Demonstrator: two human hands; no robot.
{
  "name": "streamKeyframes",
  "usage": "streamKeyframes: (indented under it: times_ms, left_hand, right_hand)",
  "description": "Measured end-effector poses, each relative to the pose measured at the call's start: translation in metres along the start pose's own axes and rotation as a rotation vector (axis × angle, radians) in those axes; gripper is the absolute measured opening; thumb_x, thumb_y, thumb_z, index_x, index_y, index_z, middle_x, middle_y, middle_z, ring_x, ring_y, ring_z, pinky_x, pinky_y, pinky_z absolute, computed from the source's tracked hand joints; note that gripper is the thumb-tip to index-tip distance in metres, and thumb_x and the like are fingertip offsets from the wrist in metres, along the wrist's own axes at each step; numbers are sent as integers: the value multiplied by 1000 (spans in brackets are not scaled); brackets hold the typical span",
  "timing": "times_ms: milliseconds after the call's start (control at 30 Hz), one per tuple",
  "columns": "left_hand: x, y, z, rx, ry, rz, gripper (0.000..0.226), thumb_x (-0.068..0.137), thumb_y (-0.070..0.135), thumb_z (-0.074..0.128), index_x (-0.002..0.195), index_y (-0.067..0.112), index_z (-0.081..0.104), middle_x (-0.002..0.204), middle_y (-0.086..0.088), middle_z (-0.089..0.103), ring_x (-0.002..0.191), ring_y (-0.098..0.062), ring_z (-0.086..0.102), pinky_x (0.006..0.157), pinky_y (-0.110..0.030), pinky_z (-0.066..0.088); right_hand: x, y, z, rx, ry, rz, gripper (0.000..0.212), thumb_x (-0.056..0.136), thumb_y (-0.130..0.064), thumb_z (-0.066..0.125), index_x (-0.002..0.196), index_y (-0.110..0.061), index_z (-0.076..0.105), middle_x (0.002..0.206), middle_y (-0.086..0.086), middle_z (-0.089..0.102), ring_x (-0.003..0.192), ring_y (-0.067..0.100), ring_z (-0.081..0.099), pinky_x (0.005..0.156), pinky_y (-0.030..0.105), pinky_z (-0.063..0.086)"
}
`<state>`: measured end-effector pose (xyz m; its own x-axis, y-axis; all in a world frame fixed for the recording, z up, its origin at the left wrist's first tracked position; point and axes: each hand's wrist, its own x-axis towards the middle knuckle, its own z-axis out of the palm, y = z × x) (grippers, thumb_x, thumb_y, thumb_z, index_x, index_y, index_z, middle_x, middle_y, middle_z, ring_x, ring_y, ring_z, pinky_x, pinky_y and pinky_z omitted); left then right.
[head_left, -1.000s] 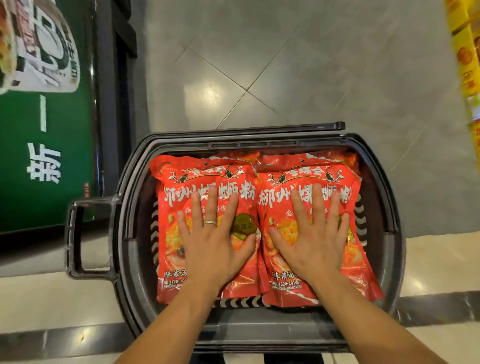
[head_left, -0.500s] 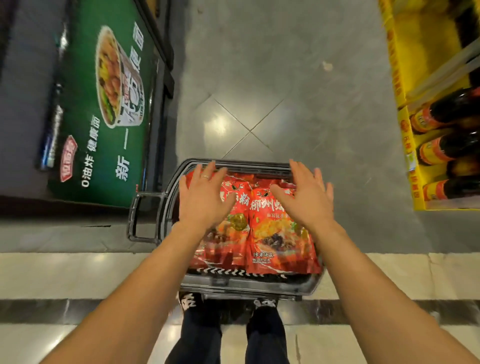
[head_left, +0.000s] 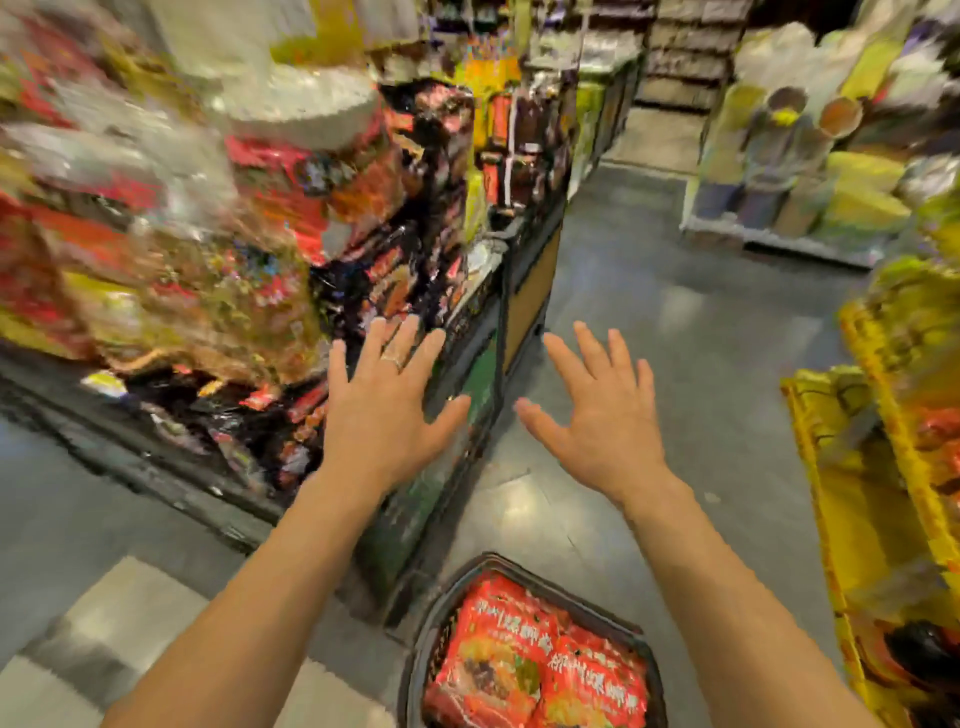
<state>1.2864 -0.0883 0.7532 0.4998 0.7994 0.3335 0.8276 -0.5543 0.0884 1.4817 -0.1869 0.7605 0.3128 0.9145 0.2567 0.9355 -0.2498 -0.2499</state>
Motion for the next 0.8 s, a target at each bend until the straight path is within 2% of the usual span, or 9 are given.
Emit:
streamKeyframes:
  times_ms: [133, 267, 400, 600, 700, 767, 800]
  left_hand:
    - [-29, -71, -105, 81, 86, -160, 84, 83, 75, 24, 157, 35, 26, 166, 2, 21, 154, -27, 10, 119, -59, 8]
    - [-93, -150, -183, 129, 174, -321, 83, 84, 76, 26, 157, 36, 24, 167, 3, 17, 155, -25, 7, 121, -58, 8]
    - [-166, -222, -242, 179, 174, -487, 84, 83, 76, 21, 158, 39, 13, 168, 7, 6, 155, -22, -1, 122, -55, 2]
    - [-259, -311, -309, 244, 220, -639, 90, 80, 81, 10, 158, 38, 13, 168, 7, 7, 155, -23, 0, 122, -55, 2]
    - [-288, -354, -329, 281, 212, -688, 78, 92, 75, 28, 158, 37, 12, 168, 7, 5, 155, -22, -3, 123, -55, 2]
    - [-300, -379, -335, 294, 209, -712, 77, 93, 73, 32, 158, 37, 13, 169, 6, 5, 155, -23, -3, 123, -56, 2]
    - [-304, -392, -336, 298, 204, -723, 77, 93, 73, 33, 158, 37, 13, 169, 6, 6, 155, -24, -3, 123, -57, 3]
  right_hand:
    - [11, -109, -52, 43, 66, -164, 86, 80, -77, 21, 154, -34, 30, 164, 1, 21, 152, 32, 12, 117, 58, 14]
    - [0, -216, -75, 125, 100, -294, 86, 79, -78, 20, 154, -35, 29, 164, 1, 20, 151, 33, 14, 118, 59, 15]
    - [-23, -320, -76, 193, 88, -420, 82, 84, -79, 27, 155, -40, 20, 166, -1, 14, 152, 28, 5, 120, 54, 8]
    - [-53, -463, -67, 278, 45, -566, 79, 88, -73, 40, 156, -39, 18, 167, -2, 8, 153, 26, 2, 121, 52, 7]
    - [-61, -524, -58, 291, 35, -626, 84, 85, -79, 31, 156, -37, 16, 167, -1, 7, 153, 27, 2, 121, 52, 7]
    - [-63, -559, -50, 289, 25, -656, 90, 78, -82, 19, 156, -38, 15, 167, -1, 6, 153, 27, 3, 121, 51, 6]
    - [-63, -575, -45, 285, 13, -667, 89, 79, -81, 20, 156, -38, 15, 167, -1, 6, 153, 27, 2, 121, 51, 6]
